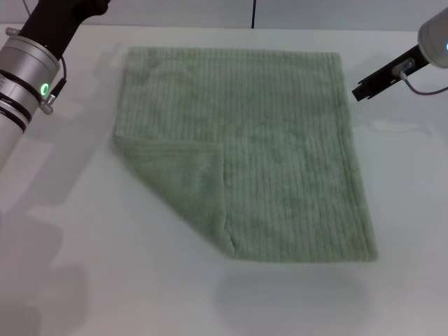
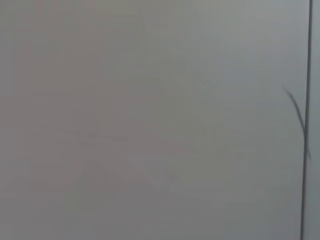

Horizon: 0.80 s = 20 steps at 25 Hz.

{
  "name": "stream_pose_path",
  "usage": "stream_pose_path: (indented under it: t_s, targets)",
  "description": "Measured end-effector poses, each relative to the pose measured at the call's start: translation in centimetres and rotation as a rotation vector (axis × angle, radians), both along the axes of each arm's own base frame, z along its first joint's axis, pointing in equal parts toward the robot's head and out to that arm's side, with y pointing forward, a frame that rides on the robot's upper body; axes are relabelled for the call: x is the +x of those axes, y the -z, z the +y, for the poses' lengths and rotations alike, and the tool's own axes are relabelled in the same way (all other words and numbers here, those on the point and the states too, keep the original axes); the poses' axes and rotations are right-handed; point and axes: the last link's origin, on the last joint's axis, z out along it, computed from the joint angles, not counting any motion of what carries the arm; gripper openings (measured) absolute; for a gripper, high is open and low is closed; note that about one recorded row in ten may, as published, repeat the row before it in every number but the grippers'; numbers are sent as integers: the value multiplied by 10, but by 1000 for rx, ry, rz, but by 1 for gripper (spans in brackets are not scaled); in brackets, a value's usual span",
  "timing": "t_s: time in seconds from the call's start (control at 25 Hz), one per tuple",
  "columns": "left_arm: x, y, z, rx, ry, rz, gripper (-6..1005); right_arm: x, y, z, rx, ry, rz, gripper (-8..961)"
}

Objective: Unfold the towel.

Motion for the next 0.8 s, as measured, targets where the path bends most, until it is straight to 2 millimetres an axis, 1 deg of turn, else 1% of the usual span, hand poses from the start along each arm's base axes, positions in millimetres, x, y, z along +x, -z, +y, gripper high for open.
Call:
stream_pose_path:
  t_s: [0.16, 0.36, 0.6, 0.8]
  targets:
    - [1, 1, 0, -6, 5, -2, 860, 2, 5, -4, -7, -4, 58, 13]
    - [3, 3, 0, -19, 15, 9, 860, 6, 6, -6, 6, 3, 98, 11]
    - [5, 5, 0, -26, 25, 15, 860, 10, 6, -8, 20, 17, 123, 12]
    - [7, 6, 0, -33, 34, 20, 861, 14, 10, -10, 19, 32, 127, 12]
